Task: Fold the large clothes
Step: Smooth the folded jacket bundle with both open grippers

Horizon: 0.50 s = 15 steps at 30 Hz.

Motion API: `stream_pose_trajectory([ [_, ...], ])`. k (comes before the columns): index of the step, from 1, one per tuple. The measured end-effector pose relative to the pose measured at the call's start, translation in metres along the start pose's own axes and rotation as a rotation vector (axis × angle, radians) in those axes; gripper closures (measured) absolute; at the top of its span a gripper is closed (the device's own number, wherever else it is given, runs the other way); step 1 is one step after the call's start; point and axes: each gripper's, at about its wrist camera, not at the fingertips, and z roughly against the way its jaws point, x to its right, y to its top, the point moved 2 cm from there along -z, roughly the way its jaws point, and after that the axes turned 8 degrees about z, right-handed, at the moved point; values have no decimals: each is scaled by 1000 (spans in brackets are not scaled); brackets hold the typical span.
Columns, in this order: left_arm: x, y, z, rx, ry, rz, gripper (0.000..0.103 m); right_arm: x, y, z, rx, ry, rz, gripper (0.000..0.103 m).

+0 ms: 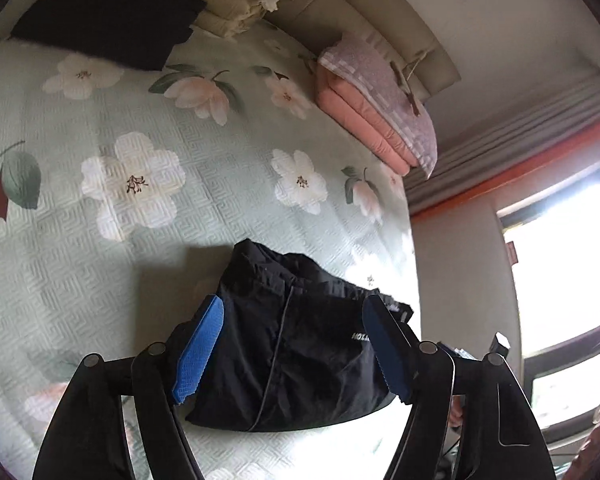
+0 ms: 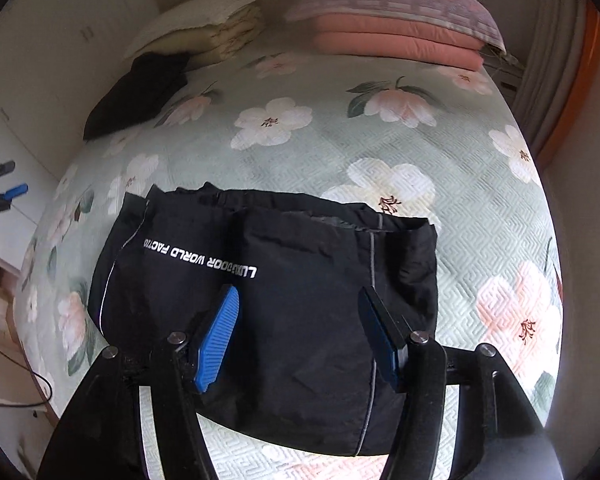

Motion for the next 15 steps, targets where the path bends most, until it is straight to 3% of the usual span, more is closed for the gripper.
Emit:
stream_pose_trajectory([
  [4,47,-57,-42,-37,112,-205,29,-43,2,-7,35,-53,117,38],
  [9,103,-142,-130,-121,94,-417,29,-77,-1,-27,33,-76,227,39],
  [13,106,-171,-195,-203,128,-437,29,-74,-6,-62,-1,-19,229,45],
  [15,98,-171,-222,-204,166,-433,29,-71,-8,-87,-23,-70,266,45],
])
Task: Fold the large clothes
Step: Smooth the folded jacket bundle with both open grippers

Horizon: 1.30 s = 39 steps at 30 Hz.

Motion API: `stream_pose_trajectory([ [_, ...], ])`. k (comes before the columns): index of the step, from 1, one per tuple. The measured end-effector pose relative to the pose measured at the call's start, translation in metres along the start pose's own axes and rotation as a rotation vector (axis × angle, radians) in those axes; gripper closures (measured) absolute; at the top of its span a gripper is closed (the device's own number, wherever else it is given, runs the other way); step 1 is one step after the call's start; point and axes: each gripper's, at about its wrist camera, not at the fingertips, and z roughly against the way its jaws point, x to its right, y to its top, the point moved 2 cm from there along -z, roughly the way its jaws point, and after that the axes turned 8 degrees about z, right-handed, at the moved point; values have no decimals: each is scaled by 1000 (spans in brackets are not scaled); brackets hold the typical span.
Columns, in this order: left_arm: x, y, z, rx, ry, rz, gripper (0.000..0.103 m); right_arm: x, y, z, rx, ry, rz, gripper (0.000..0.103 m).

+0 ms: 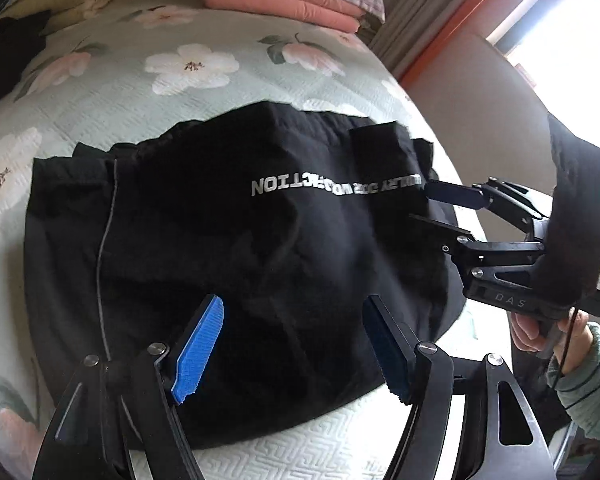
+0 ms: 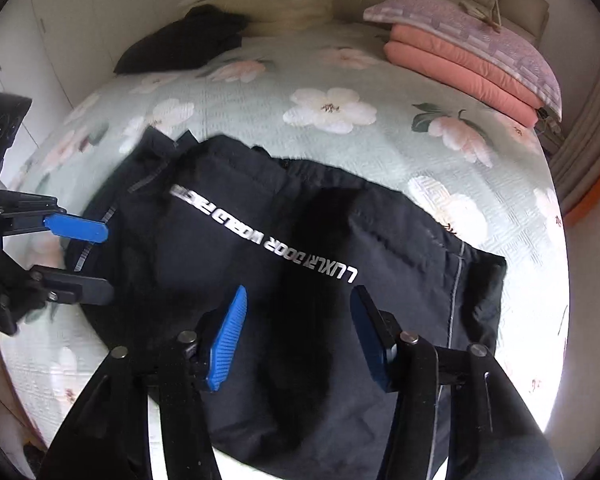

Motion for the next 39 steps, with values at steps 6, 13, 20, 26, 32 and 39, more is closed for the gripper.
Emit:
stream_pose_trajectory([
  [6,-47,46,-72,73,163,107,27,43,-21,-103,-120,-59,-121,11],
  [13,-55,54,-74,73,166,107,23,59,-25,-105,-98,5,-197,7],
  [20,-53,76,-20,180,141,143,24,70,27,-31,79,2,-193,22],
  [26,-81,89,-61,116,211,199,23,57,50,-120,-110,-34,-164,30],
  [32,-100,85,-77,130,163,236,23,69,39,-155,-107,14,-221,26],
  [39,-90,81,-64,152,210,241,23,59,36,-131,-88,28,-243,26],
])
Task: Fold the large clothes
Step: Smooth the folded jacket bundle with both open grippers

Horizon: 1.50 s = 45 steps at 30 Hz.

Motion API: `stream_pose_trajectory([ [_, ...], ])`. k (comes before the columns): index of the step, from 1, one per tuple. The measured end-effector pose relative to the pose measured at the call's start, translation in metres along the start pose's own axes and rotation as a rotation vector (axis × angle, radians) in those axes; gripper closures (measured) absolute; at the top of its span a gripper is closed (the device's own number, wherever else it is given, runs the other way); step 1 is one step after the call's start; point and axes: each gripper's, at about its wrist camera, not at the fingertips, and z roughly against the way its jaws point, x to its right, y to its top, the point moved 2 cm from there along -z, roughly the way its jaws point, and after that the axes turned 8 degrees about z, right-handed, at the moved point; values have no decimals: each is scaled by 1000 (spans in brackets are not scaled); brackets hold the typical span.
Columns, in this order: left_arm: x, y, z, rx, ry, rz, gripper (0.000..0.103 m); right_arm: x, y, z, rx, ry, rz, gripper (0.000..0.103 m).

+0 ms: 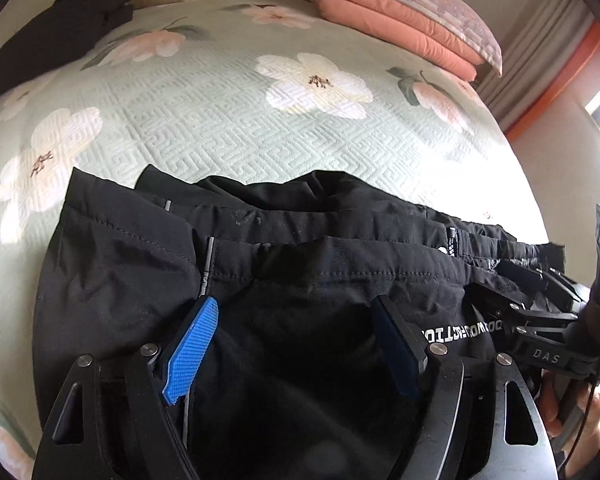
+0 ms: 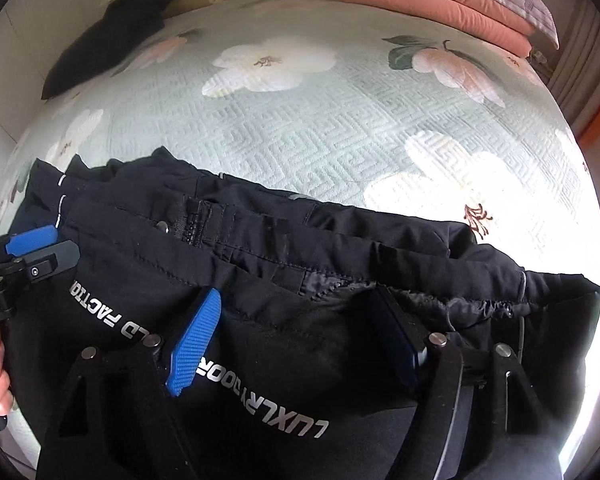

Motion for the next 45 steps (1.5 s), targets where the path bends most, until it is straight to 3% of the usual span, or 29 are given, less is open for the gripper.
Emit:
stream_pose_trajectory([
  [9,15,-16,45,67,39,-43,24,-13,-23,100,134,-45,3,27],
  [16,27,-36,85,112,65,-95,24,-28,-59,144,97,-55,3,27],
  [21,21,-66,93,85,91,-95,24,-44,-84,122,-2,-85,9,27],
  [23,13,-80,91,71,123,-90,24,-49,-97,84,-135,-161,26,27],
  [25,2,-91,83,53,151,-75,24,-50,-106,64,-187,-163,11,26],
  [30,-20,-99,56,10,160,-28,21,-52,-111,64,-175,-183,-11,26],
  [37,-30,-100,40,29,170,-23,5,-49,-117,62,-168,-177,-16,26],
  [40,-34,-96,43,27,144,1,6,-45,-118,64,-168,-165,-23,26],
  [42,-29,-91,56,54,130,-17,14,-37,-112,76,-158,-127,-46,28],
  [45,-16,-77,77,93,85,-61,17,-21,-91,105,-65,-104,-72,32],
])
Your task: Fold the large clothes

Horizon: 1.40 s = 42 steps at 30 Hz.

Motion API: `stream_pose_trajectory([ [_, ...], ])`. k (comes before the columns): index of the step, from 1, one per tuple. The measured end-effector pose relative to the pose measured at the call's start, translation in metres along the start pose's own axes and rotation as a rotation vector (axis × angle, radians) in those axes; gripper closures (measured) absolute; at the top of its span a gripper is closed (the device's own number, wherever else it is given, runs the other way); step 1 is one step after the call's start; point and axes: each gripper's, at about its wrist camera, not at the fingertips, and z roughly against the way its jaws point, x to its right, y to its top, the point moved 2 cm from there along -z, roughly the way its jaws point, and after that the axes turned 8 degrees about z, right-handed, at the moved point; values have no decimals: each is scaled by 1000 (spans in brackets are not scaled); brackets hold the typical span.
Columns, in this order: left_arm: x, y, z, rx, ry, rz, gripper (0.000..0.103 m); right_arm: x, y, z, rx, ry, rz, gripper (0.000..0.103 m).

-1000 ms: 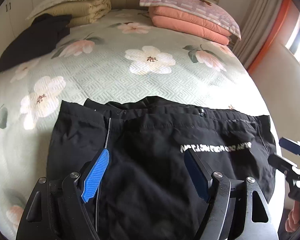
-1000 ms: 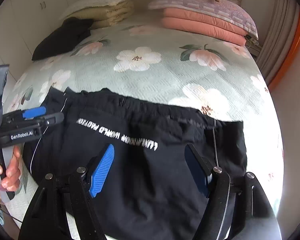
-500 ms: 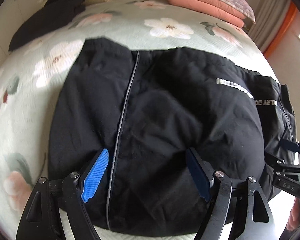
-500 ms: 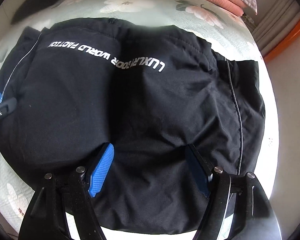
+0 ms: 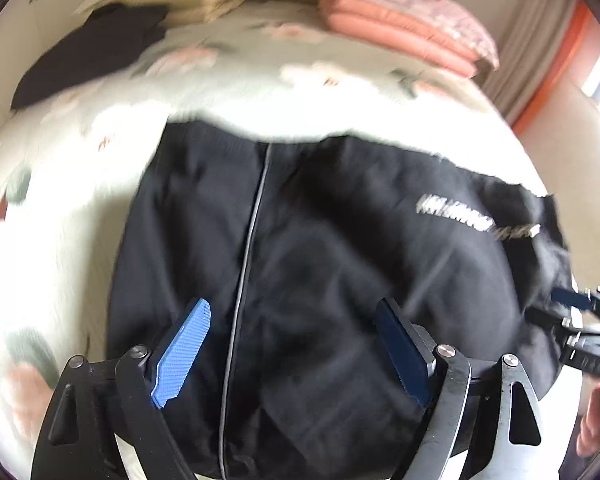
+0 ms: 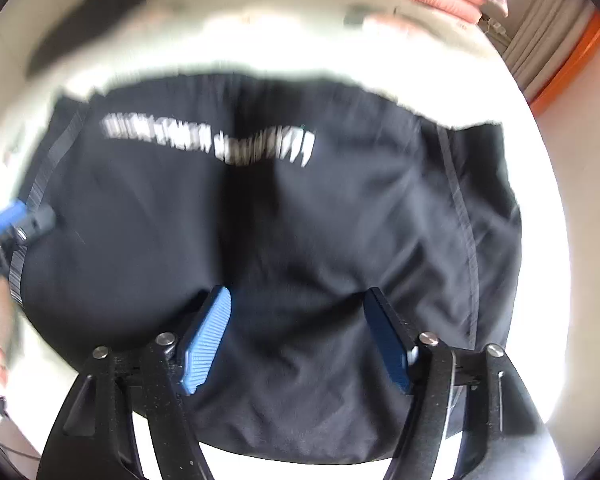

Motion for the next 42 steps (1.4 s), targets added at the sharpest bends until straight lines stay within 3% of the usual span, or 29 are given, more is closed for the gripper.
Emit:
stream_pose_trajectory([
  [3,9,21,4,27,-9,-30,17,15,29,9,62,-1,-29,31],
  [6,9,42,-9,22,-13,-10,17,30,53,-8,83,-36,-55,31],
  [9,-6,55,-40,-24,6,31,17,43,60,-47,29,-76,-85,37],
  [11,-24,56,-65,-70,63,58,20,54,53,-79,-29,-25,-130,37],
  [14,-40,49,-76,-74,50,89,18,57,46,-93,-22,-6,-137,35],
  [17,-43,49,-66,-66,32,73,18,56,44,-83,3,-10,-113,34],
  [21,-51,43,-39,-71,-27,9,19,77,26,-36,74,78,-119,33],
  [24,-71,37,-15,-98,-53,-21,18,101,-3,-4,99,69,-97,20],
  [28,-109,29,-4,-195,-158,65,18,134,-47,4,50,38,-103,17],
  [32,-143,13,-17,-297,-280,188,18,157,-75,-19,-7,148,-184,17],
  [37,-152,-13,-61,-436,-383,259,18,162,-85,-54,-15,311,-249,14],
  [42,-149,-19,-82,-448,-480,309,17,171,-84,-81,-23,451,-302,1],
])
